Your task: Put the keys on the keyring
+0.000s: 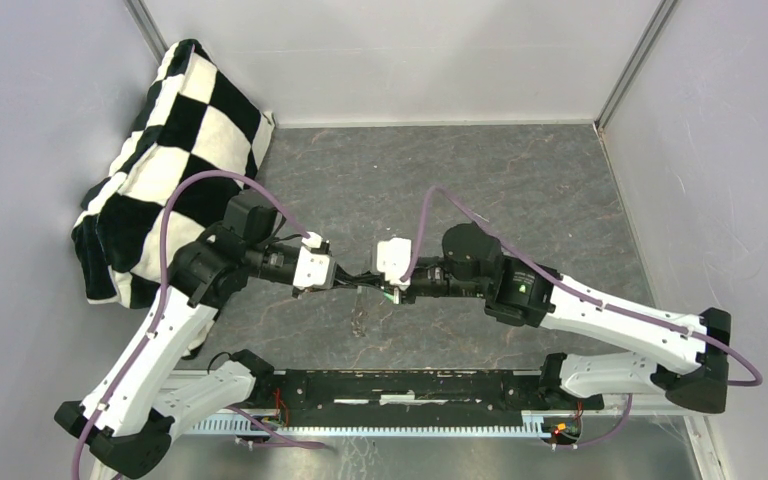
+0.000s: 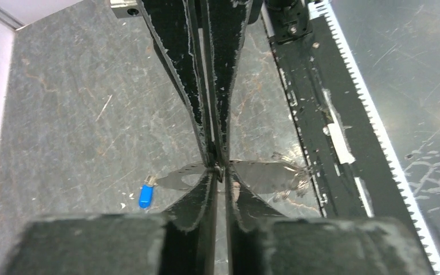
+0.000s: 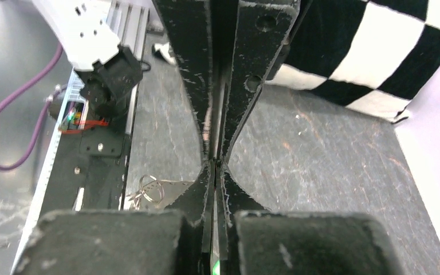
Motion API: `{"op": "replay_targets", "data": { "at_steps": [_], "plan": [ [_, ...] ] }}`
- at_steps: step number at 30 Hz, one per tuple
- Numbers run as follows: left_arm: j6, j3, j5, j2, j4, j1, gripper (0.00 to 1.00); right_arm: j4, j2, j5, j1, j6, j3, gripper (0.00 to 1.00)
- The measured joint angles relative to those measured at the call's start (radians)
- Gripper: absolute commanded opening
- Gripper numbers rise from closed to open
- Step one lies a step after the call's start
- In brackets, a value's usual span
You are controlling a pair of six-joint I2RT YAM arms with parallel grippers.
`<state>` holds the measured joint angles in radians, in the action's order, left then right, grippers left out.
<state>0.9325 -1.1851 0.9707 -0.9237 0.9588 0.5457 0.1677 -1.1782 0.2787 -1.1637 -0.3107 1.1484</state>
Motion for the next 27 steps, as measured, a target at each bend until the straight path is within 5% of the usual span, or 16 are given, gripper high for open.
{"op": "replay_targets", "data": {
  "at_steps": [6, 11, 27],
  "plan": [
    [-0.082, -0.005, 0.023, 0.005, -0.018, 0.0, 0.47, -0.293, 0.132, -0.033, 0.018, 0.11, -0.283, 0.01],
    [-0.19, 0.017, -0.003, 0.043, -0.064, 0.0, 0.48, -0.588, 0.232, -0.053, 0.045, 0.246, -0.501, 0.0],
    [-0.721, 0.234, 0.029, 0.126, -0.572, 0.0, 0.37, -1.144, 0.194, -0.008, 0.068, 0.528, -0.602, 0.01]
  ]
}}
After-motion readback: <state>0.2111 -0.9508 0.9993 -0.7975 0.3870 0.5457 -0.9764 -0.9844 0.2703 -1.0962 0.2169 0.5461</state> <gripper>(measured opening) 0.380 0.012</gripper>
